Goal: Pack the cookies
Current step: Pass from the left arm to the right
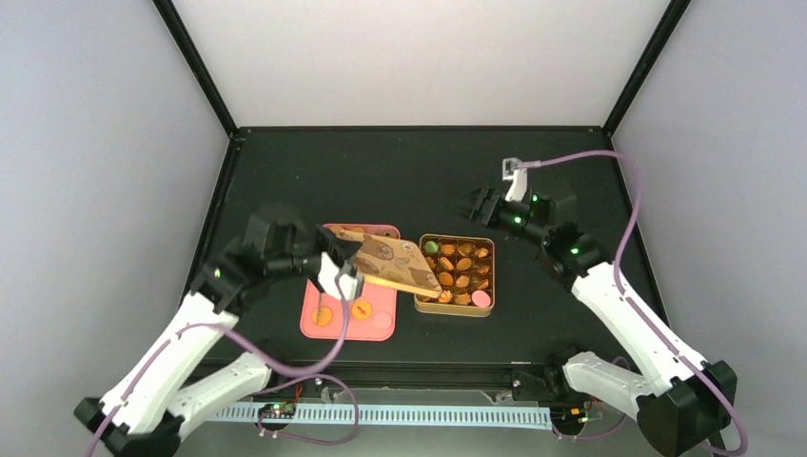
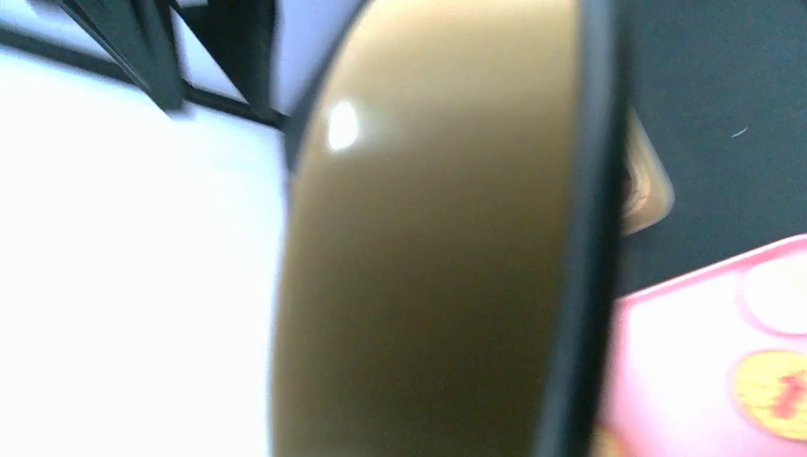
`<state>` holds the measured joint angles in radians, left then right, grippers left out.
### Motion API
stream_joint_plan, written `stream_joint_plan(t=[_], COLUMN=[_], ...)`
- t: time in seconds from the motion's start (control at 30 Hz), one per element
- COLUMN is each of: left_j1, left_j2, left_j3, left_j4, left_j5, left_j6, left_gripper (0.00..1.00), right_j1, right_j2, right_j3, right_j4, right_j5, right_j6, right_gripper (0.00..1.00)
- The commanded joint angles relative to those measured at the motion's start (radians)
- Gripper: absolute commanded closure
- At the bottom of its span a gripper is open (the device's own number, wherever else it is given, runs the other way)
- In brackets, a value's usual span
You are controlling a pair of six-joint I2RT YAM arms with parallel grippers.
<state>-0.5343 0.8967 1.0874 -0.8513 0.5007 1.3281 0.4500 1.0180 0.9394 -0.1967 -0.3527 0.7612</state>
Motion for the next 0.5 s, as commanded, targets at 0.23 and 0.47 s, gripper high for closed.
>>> stream_joint_plan(t=[0.23,0.47], left_j1=[-0.094,-0.139], left_j2=[-0.243,-0.209], left_j3=[-0.444,-0.486], left_j4=[0.856,1.054], left_j5=[-0.029,-0.032], left_j6=[0.421,0.444], left_gripper=[0.98,0.98], right_j1=[-0.001,0.017], right_j2=[-0.039,-0.055], right_j3=[-0.275,-0.369], right_j4=[0.355,0.461], right_j5=[-0.357,-0.381], right_j6=[0.286,0.359], right_gripper=[0.25,0.26])
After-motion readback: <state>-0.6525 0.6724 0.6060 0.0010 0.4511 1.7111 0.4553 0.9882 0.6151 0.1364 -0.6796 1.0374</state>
